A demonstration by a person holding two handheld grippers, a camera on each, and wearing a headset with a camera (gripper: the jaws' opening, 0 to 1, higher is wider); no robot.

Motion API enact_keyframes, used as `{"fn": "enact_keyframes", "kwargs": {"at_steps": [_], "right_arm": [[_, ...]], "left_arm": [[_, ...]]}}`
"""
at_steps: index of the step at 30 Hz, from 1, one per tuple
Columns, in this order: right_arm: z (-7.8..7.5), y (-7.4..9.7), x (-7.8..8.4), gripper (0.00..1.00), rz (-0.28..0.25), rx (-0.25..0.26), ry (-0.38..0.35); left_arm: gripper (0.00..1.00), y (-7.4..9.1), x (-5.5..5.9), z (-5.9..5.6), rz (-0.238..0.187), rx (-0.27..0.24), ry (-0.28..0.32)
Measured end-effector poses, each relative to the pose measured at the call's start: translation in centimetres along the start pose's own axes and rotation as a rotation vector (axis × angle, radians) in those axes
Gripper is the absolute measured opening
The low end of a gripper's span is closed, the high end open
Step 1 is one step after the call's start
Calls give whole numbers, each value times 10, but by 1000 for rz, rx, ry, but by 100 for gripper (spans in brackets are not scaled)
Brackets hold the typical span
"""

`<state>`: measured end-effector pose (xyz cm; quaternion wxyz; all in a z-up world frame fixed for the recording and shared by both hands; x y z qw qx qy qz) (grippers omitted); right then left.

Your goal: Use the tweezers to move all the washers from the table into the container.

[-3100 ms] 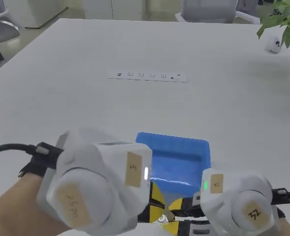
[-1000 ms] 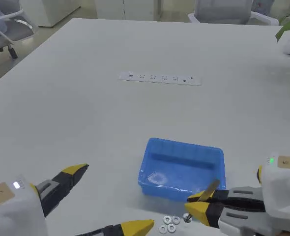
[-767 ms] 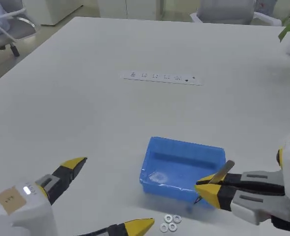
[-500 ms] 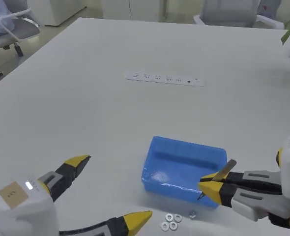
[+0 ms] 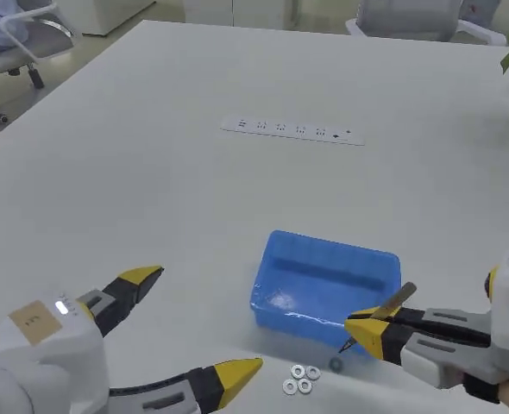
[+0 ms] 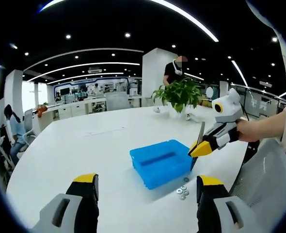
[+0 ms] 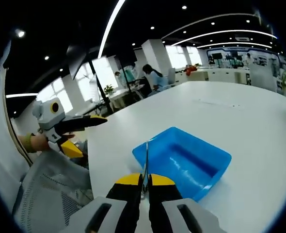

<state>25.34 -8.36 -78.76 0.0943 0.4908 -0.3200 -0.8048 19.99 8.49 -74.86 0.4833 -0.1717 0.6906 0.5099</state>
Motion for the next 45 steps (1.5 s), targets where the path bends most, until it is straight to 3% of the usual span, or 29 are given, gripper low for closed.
{"fn": "enact_keyframes", "kwargs": {"at_steps": [3, 6, 11, 18, 22, 28, 35, 40, 45], "right_arm": [[0, -8, 9, 3, 21, 1, 7], [0, -12, 16, 3, 62, 27, 60], [0, -13, 16, 3, 78, 46, 75], [-1, -17, 20, 3, 146, 63, 115], [3, -19, 18, 3, 147, 52, 124], [3, -22, 17, 3, 199, 91, 199], [2, -23, 16, 3, 214, 76, 174], [6, -25, 19, 3, 241, 2, 86], [8, -22, 21, 2, 263, 10, 97]], "left_arm": [[85, 0, 0, 1, 1, -3, 0], [85, 1, 0, 2, -3, -4, 14], [84, 2, 0, 4, -14, -4, 38], [84, 2, 0, 3, -7, -1, 23], [84, 2, 1, 3, -6, 1, 18], [83, 2, 1, 3, -8, 2, 17], [82, 2, 1, 2, -4, 8, 8], [82, 2, 1, 1, -7, 15, 11], [81, 2, 0, 0, -10, 23, 11]]}}
Point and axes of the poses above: the centre of the closed fingertips' face, and the gripper's own axes: y roughly backward along the fingers, z roughly to its left, x roughly out of its underside, the point moved 4 cm from there along y, roughly backward along the fingers, and after that the axes turned 11 degrees about z, right-handed, at the moved point
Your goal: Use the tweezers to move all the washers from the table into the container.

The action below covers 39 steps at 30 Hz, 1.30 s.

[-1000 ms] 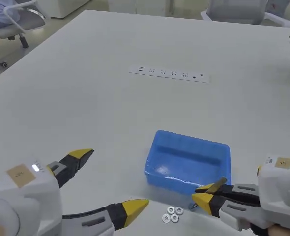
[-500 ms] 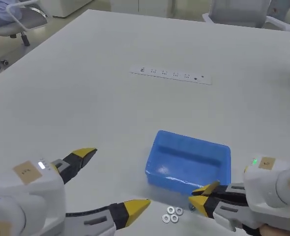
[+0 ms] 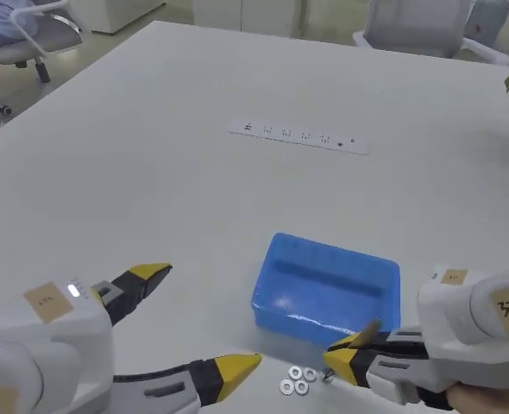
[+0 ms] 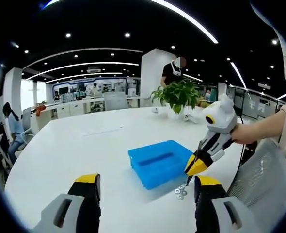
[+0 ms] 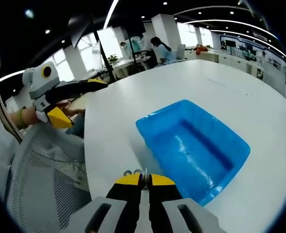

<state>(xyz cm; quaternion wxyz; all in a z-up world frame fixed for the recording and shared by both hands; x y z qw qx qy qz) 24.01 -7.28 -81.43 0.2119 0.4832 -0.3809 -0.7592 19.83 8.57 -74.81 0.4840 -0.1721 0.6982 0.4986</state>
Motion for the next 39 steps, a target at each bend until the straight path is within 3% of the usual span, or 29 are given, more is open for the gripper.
{"fn": "enact_keyframes", "kwargs": {"at_steps": [8, 13, 20, 27, 39], "right_arm": [[10, 2, 5, 2, 50, -19, 25], [16, -1, 1, 4, 112, -10, 120], [22, -5, -2, 4, 143, 17, 172], [18, 1, -3, 4, 114, 29, 144], [14, -3, 0, 4, 99, 23, 99]], "left_arm": [[79, -1, 0, -4, 6, 18, -18], [78, -1, 1, -6, 14, 22, -35], [77, 0, 0, -5, 8, 17, -40], [77, 3, -2, -2, -11, 4, -34], [76, 3, -2, -2, -20, 10, -27]]}}
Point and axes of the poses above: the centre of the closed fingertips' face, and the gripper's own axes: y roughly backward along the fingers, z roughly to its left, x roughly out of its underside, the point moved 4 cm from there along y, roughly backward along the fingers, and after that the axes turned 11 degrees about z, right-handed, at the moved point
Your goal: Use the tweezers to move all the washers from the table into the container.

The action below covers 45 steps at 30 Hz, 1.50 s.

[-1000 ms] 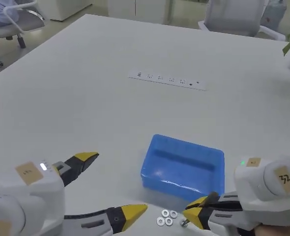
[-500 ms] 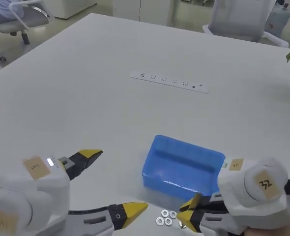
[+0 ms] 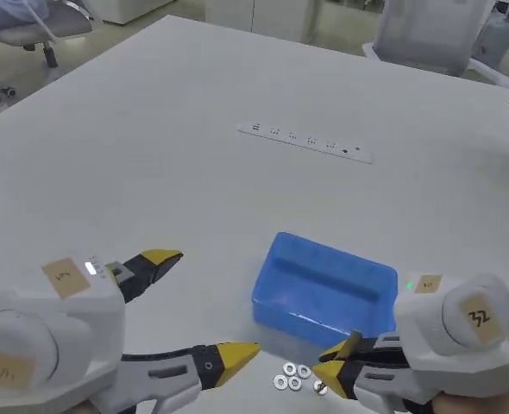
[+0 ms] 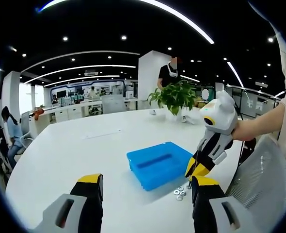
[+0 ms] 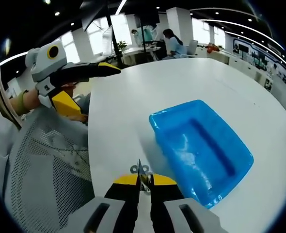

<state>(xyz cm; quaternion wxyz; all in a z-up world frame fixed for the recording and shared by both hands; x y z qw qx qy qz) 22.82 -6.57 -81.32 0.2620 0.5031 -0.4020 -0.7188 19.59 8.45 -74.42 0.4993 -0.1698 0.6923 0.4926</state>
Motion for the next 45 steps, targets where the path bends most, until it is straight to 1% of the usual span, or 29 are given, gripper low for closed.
{"fn": "enact_keyframes", "kwargs": {"at_steps": [1, 3, 14, 16, 21, 30, 40, 45], "right_arm": [[-1, 0, 0, 4, -9, -4, -8], [0, 0, 0, 4, -8, -3, -5], [4, 1, -1, 4, -1, -17, 1], [4, 0, 1, 4, 9, -18, 5], [5, 0, 1, 4, 11, -12, 11], [8, 0, 2, 4, 6, -31, -10], [11, 1, 3, 4, 15, -37, -13], [13, 0, 3, 4, 28, -34, -2]], "left_arm": [[76, 0, 0, 0, 1, 0, 0], [76, 0, 0, 0, 0, 1, 1], [76, 0, 1, 0, 3, 3, 4], [76, 0, 1, 0, 3, 3, 4], [76, -1, 1, 0, 7, 4, 1], [76, 0, 0, 0, 1, 5, 4], [76, 0, 0, 0, -3, 7, 4], [76, 0, 0, -1, 0, 8, -2]]}}
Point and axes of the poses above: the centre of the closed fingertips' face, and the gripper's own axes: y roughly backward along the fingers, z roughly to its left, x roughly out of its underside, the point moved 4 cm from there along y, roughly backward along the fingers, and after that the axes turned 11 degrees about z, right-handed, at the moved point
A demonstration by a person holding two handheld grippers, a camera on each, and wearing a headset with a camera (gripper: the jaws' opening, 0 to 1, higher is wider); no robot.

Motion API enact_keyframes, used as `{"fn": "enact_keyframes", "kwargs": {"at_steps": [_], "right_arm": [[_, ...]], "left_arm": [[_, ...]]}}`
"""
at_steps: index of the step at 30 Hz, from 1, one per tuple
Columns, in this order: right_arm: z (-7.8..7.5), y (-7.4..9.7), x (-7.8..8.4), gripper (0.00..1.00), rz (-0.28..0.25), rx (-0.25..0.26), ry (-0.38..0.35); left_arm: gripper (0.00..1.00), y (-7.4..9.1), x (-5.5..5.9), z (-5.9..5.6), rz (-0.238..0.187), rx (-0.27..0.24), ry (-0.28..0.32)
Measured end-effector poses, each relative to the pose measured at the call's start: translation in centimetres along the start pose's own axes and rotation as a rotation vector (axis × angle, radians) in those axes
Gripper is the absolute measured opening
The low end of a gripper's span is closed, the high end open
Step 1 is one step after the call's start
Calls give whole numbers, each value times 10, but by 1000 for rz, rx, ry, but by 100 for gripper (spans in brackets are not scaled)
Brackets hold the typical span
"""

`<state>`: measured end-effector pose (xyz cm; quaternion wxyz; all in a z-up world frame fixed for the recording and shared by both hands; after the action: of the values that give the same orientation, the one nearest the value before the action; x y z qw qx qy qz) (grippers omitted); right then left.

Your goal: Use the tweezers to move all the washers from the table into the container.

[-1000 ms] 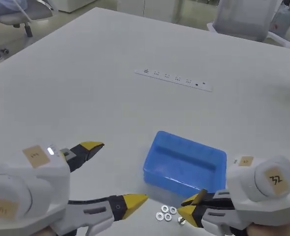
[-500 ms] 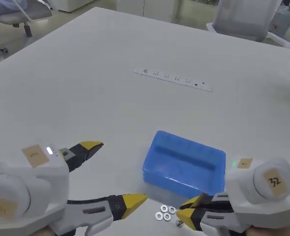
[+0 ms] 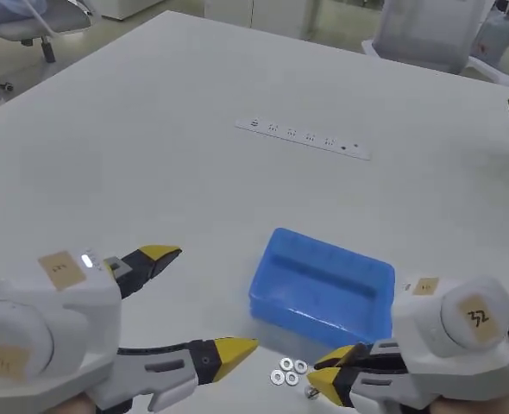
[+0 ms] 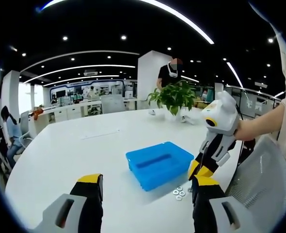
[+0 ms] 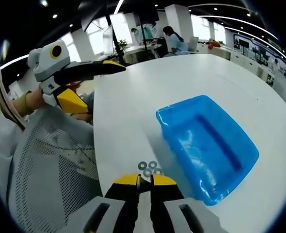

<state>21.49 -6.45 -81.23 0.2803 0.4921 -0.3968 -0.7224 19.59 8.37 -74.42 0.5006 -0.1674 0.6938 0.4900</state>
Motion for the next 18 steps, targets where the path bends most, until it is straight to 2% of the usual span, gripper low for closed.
{"fn": "enact_keyframes", "kwargs": {"at_steps": [8, 11, 18], "right_arm": [[7, -5, -4, 5, 35, 3, 40], [10, -6, -5, 5, 49, 29, 77], [9, -5, 1, 5, -20, 55, 83]], "left_arm": [[76, 0, 0, 0, 1, 2, -3], [76, 0, 0, -1, 1, 2, -5], [76, 0, 0, 0, -1, -1, -2]]}}
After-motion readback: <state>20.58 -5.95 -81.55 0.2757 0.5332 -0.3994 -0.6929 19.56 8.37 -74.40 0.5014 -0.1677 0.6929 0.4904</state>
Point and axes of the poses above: the centre of the closed fingertips' face, and the gripper's own axes: y roughly backward along the fingers, z roughly to its left, x roughly out of its underside, the point moved 4 cm from there along y, roughly backward along the fingers, and after that the axes turned 11 degrees about z, right-handed, at the moved point
